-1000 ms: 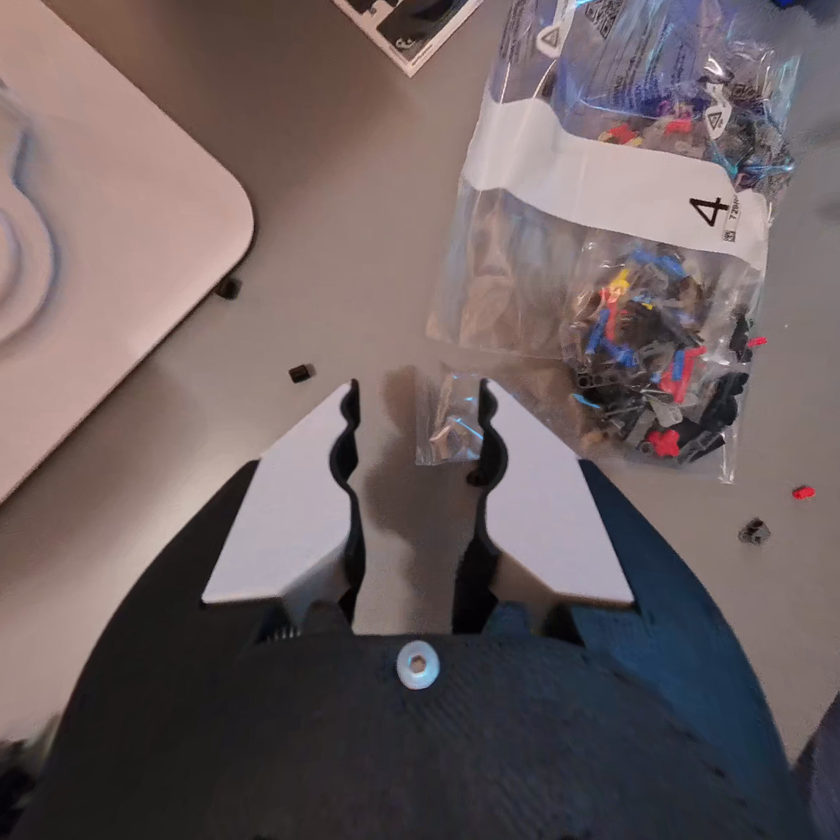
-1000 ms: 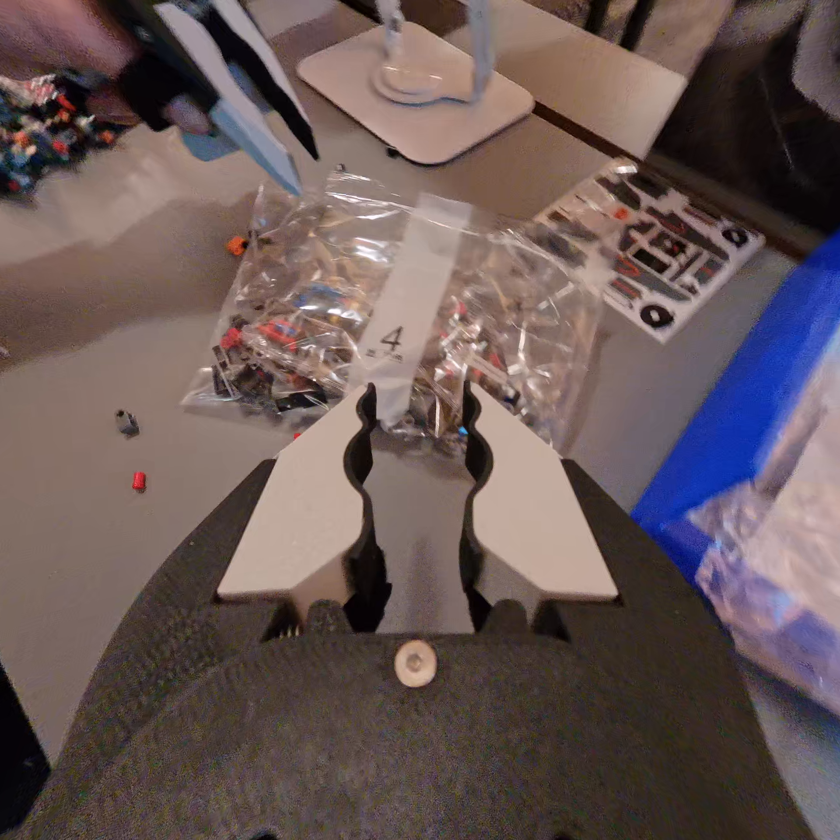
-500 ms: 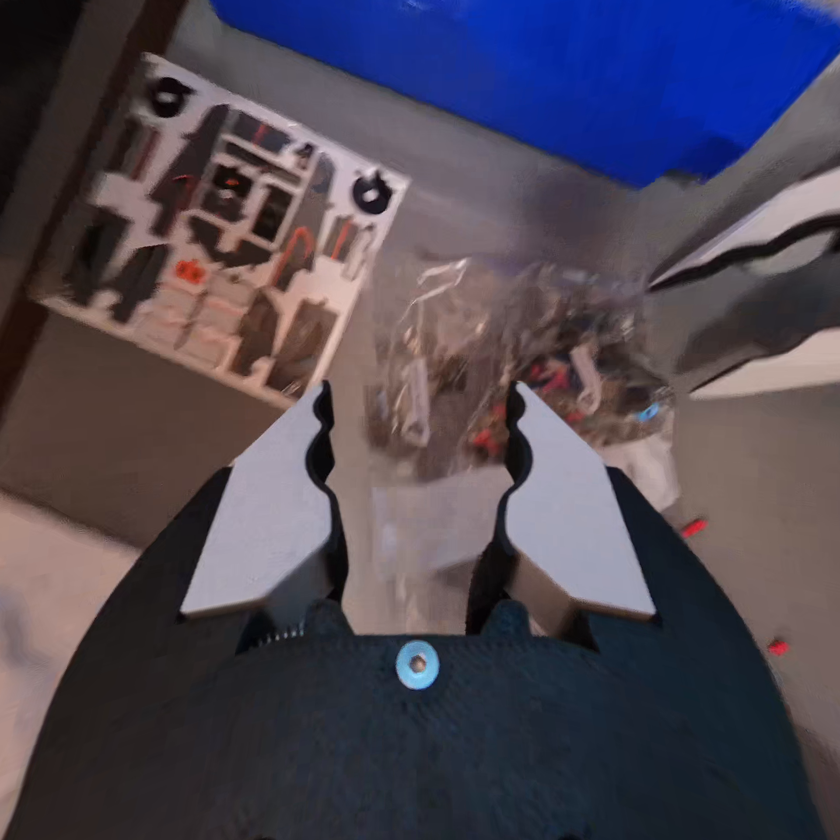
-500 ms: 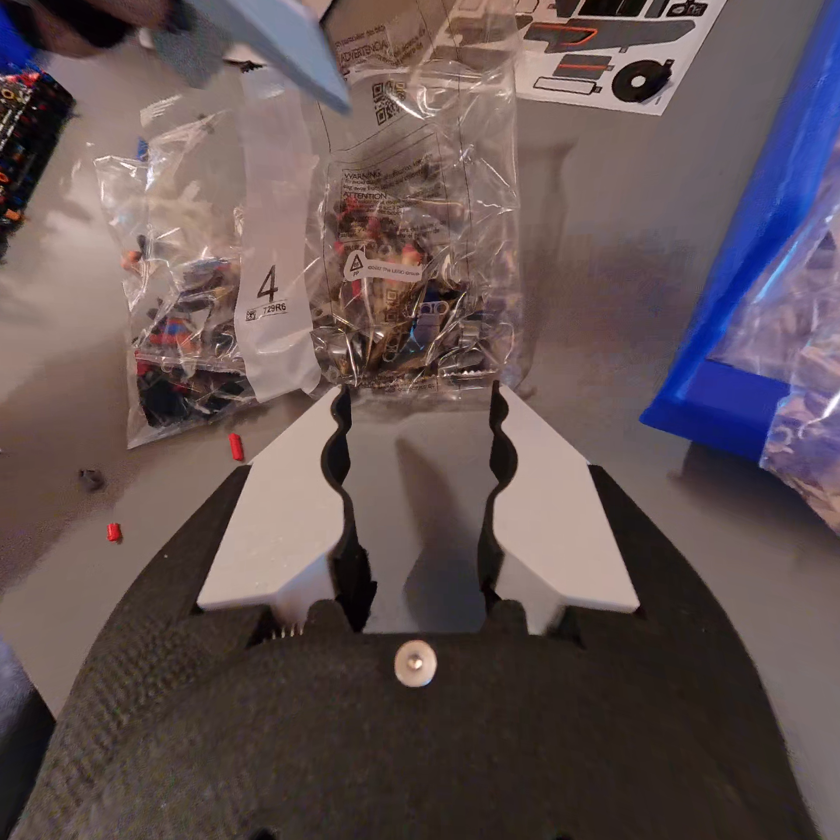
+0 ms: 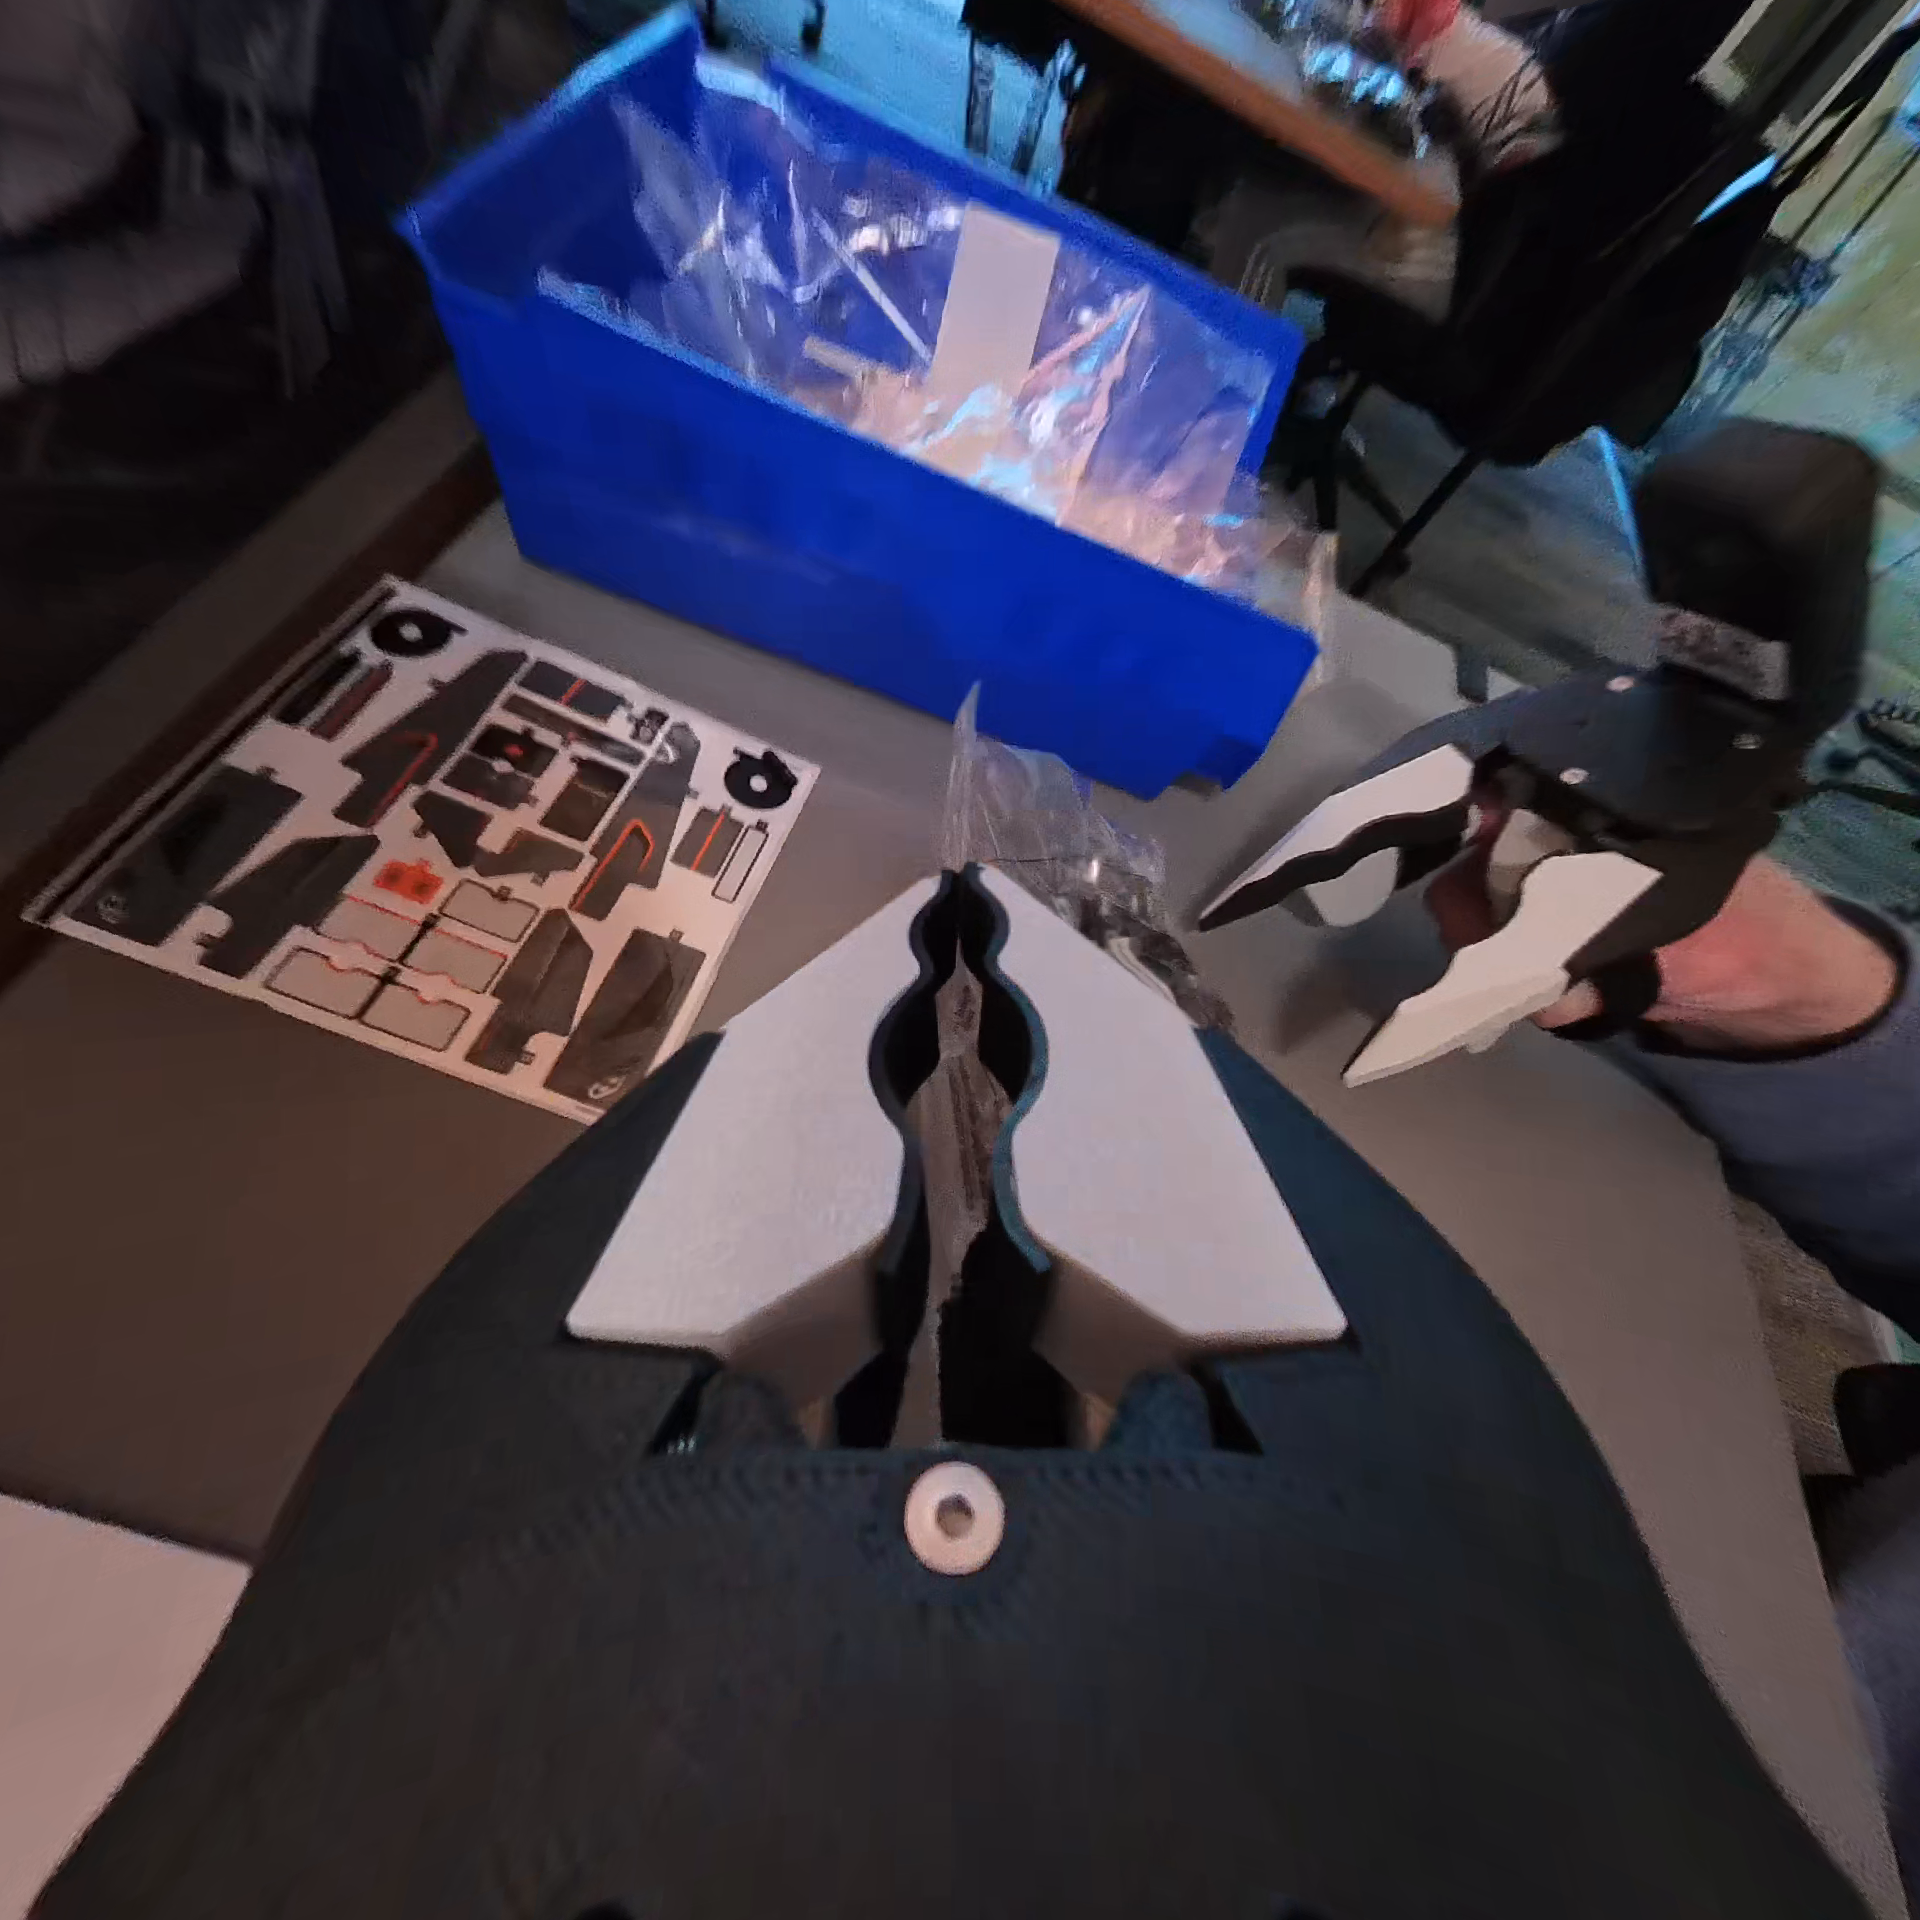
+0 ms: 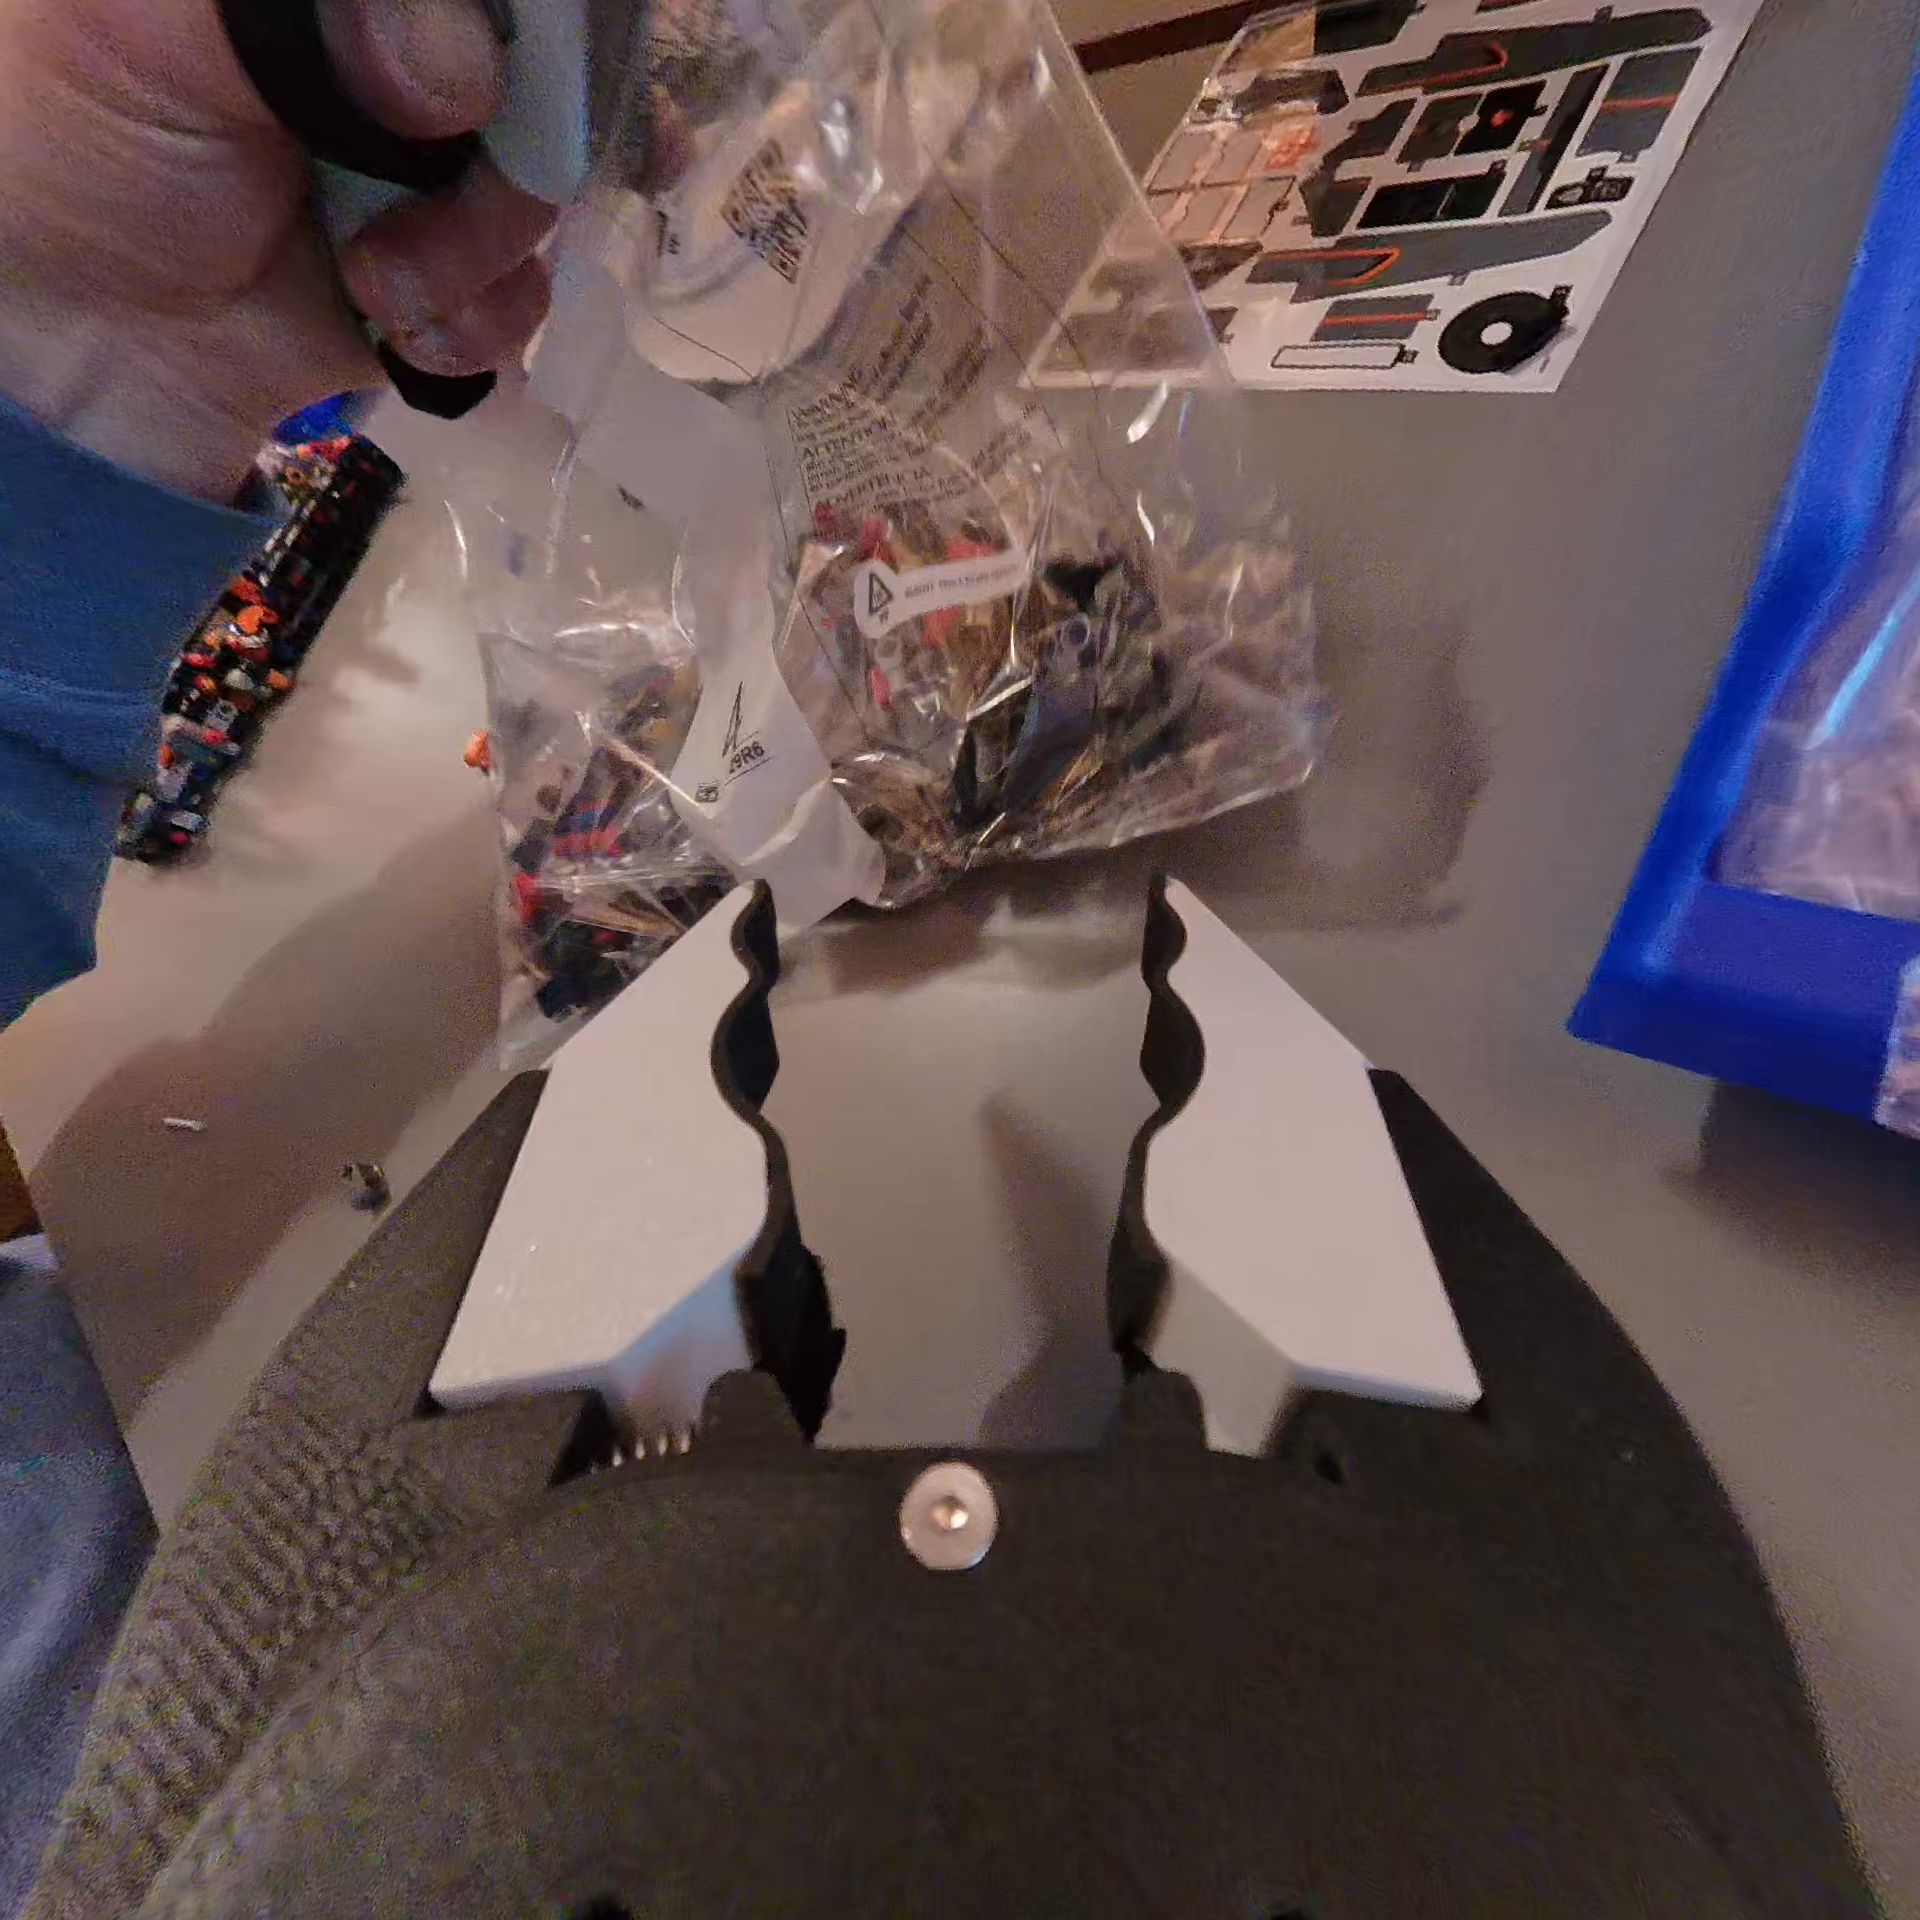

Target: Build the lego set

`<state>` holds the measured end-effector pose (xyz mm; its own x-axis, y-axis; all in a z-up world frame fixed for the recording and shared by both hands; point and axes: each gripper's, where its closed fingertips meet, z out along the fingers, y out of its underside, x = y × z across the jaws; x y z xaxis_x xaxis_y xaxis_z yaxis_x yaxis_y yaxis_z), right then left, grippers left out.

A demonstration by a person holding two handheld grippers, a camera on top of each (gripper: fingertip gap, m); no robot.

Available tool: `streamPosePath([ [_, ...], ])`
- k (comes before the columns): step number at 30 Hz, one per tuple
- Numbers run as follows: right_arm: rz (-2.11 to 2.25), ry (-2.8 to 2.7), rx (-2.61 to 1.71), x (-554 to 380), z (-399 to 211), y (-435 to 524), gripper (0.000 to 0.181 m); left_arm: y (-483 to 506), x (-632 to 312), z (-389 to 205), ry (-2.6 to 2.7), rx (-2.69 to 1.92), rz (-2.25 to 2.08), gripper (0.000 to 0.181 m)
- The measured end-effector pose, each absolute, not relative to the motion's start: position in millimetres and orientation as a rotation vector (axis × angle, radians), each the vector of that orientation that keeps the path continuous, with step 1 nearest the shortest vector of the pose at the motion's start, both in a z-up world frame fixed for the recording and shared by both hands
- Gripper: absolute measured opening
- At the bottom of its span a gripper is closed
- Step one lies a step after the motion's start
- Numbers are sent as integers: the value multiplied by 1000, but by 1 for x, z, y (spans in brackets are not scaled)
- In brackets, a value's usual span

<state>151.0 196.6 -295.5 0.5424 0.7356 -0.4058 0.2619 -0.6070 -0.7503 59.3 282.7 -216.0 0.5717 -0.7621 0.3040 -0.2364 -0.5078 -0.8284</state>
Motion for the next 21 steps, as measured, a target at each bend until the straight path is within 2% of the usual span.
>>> streamPosePath([
  [4,1086,-788,-2128,133,-289,191,70,269,50,-183,777,-1910,-945,0],
  [8,1157,-781,-2094,109,-281,193,60,261,45,-166,751,-1834,-1006,0],
  [11,1187,-779,-2050,92,-273,193,44,254,43,-154,725,-1777,-1050,0],
  [13,1192,-812,-2017,85,-267,191,13,252,38,-149,708,-1764,-1048,0],
  [14,1188,-826,-1991,84,-261,190,10,251,34,-145,694,-1757,-1048,0],
  [21,1122,-995,-1931,78,-232,186,4,234,4,-122,617,-1721,-1020,0],
])
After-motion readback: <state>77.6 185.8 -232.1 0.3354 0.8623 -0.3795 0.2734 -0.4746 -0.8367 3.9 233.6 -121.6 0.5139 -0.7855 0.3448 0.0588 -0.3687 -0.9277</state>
